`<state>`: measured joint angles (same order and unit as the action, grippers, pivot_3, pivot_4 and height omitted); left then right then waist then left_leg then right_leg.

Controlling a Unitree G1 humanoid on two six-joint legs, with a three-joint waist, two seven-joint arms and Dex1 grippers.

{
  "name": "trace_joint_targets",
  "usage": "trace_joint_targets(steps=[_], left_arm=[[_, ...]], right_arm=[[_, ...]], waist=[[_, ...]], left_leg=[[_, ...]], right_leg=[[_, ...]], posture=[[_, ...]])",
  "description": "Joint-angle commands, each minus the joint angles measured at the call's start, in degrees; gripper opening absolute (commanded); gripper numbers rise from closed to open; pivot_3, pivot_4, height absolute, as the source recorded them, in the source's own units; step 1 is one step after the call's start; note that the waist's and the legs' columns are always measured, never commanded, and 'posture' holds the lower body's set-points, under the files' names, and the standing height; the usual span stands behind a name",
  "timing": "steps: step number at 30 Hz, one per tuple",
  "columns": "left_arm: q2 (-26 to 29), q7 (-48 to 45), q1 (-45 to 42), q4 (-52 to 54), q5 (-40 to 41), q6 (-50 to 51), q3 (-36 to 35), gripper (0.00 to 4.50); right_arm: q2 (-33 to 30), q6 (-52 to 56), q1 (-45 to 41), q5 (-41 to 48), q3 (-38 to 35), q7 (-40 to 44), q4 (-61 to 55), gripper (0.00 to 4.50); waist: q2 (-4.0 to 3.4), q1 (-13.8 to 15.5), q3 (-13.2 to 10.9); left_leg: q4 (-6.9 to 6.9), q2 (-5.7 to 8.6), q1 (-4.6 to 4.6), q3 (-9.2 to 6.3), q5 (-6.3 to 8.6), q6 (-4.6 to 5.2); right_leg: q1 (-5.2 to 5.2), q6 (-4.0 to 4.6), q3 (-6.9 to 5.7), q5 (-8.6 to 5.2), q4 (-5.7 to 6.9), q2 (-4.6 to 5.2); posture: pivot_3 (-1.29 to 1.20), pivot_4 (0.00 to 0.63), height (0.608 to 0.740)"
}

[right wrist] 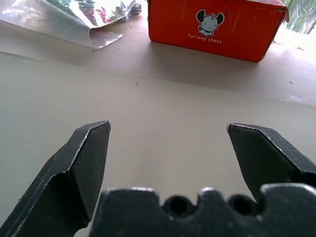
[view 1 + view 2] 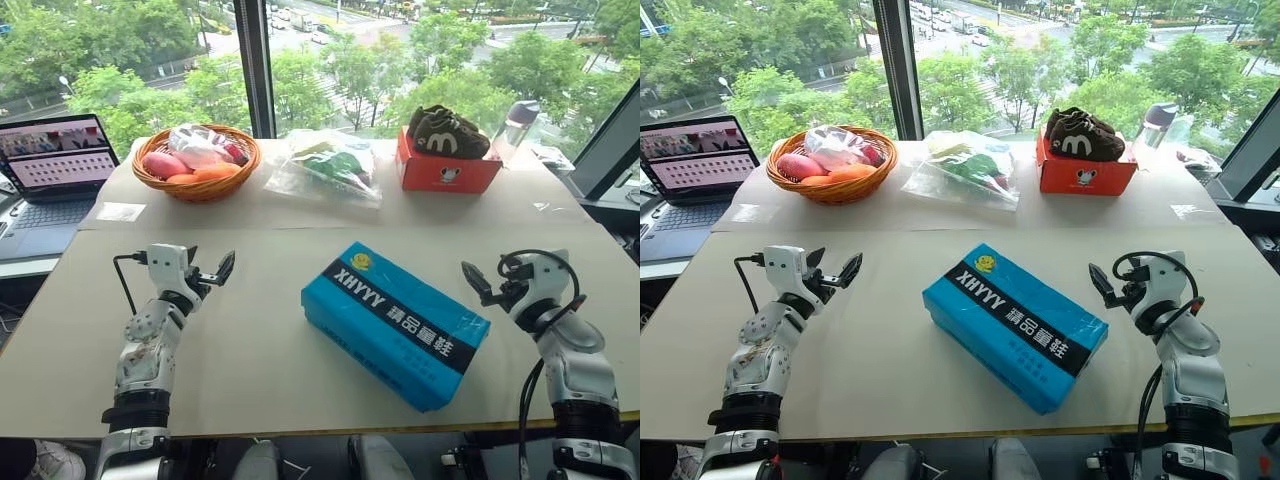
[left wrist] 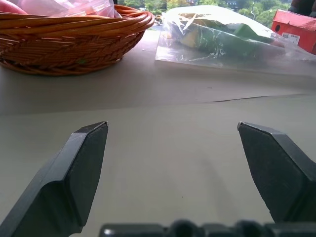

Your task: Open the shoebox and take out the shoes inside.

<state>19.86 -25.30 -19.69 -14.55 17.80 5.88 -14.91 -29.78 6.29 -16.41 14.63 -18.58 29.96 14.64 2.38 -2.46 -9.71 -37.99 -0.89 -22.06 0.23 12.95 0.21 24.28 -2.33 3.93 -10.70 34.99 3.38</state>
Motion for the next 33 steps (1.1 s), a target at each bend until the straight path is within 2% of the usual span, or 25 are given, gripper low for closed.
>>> trace_joint_targets(steps=[1,8,11,16,19,21,22,26,29,33], left_arm=[[1.6,-0.5,-1.2,-0.3,-1.5,-1.5,0.3,4.50],[4.0,-8.2,-5.5,-6.0,-0.4,-4.5,1.8,4.50],[4.3,-11.2,-11.1,-12.9,-1.3,-6.6,2.9,3.71],[3.7,-16.8,-20.2,-25.6,-3.7,-10.7,6.0,2.03],[2.7,-21.1,-25.9,-33.6,-6.2,-14.0,8.8,0.84],[2.0,-24.7,-29.1,-38.3,-7.4,-15.0,10.5,0.13],[1.6,-28.0,-30.2,-40.0,-7.7,-15.1,11.5,0.00],[0.2,-38.2,-32.2,-43.0,-8.6,-16.6,14.3,0.00],[-1.5,-44.6,-34.1,-44.5,-9.8,-17.3,16.7,0.00],[-2.2,-57.3,-34.2,-41.5,-9.6,-12.0,20.3,0.00]], right_arm=[[-1.6,-1.2,-0.7,-1.1,-0.1,-0.5,-1.2,4.47],[-7.7,0.2,1.5,-2.5,-2.9,-2.0,-4.9,4.47],[-9.7,2.6,7.2,-2.0,-6.4,-2.8,-11.3,3.71],[-11.2,9.6,17.0,0.3,-11.4,-2.4,-25.0,2.06],[-12.7,17.4,24.5,3.4,-14.1,0.7,-34.8,0.96],[-13.8,25.1,29.8,8.9,-15.8,3.8,-42.2,0.27],[-14.9,28.5,32.2,11.3,-16.6,5.5,-46.1,0.01],[-16.5,36.9,34.7,17.7,-19.7,6.3,-53.5,0.01],[-15.9,41.5,34.7,22.0,-16.5,5.8,-57.5,0.01],[-14.6,41.0,31.7,22.2,-9.1,5.1,-57.4,0.01]], waist=[[0.00,0.0,0.0],[-0.01,0.3,0.0],[-0.01,0.8,0.0],[-0.01,1.4,0.0],[-0.01,1.4,0.0],[0.02,1.6,0.0],[0.02,1.6,0.0],[0.05,0.8,0.0],[0.20,0.6,-0.1],[0.23,0.5,-0.1]], left_leg=[[0.00,0.00,0.02,0.00,0.00,0.00],[0.00,0.01,-0.03,0.01,0.00,0.00],[0.00,0.01,-0.06,0.00,0.00,0.00],[0.00,0.05,-0.15,0.00,0.00,0.00],[0.00,0.06,-0.15,0.00,0.00,0.00],[0.00,0.05,-0.16,-0.01,0.00,0.00],[0.00,0.04,-0.17,-0.02,0.00,0.00],[0.01,0.05,-0.19,-0.02,0.01,-0.01],[0.01,0.04,-0.19,-0.02,0.01,-0.01],[0.01,0.02,-0.23,-0.07,0.01,-0.01]], right_leg=[[0.00,0.00,0.00,0.00,0.01,0.00],[0.01,0.00,-0.03,-0.01,-0.03,-0.01],[0.01,-0.02,-0.05,-0.02,-0.07,-0.01],[0.04,-0.06,-0.07,-0.05,-0.11,0.02],[0.03,-0.08,-0.05,-0.06,-0.12,0.01],[0.03,-0.10,-0.06,-0.07,-0.12,-0.01],[0.05,-0.10,-0.07,-0.08,-0.10,-0.02],[0.04,-0.11,-0.04,-0.10,-0.13,0.01],[0.03,-0.11,-0.04,-0.11,-0.12,-0.01],[0.07,-0.07,-0.07,-0.13,-0.11,-0.04]], posture=[[0.00,0.150,0.740],[0.00,0.150,0.740],[0.00,0.150,0.740],[0.00,0.150,0.740],[0.00,0.150,0.740],[0.00,0.150,0.740],[0.00,0.150,0.740],[0.00,0.150,0.740],[0.00,0.150,0.740],[0.00,0.150,0.740]])
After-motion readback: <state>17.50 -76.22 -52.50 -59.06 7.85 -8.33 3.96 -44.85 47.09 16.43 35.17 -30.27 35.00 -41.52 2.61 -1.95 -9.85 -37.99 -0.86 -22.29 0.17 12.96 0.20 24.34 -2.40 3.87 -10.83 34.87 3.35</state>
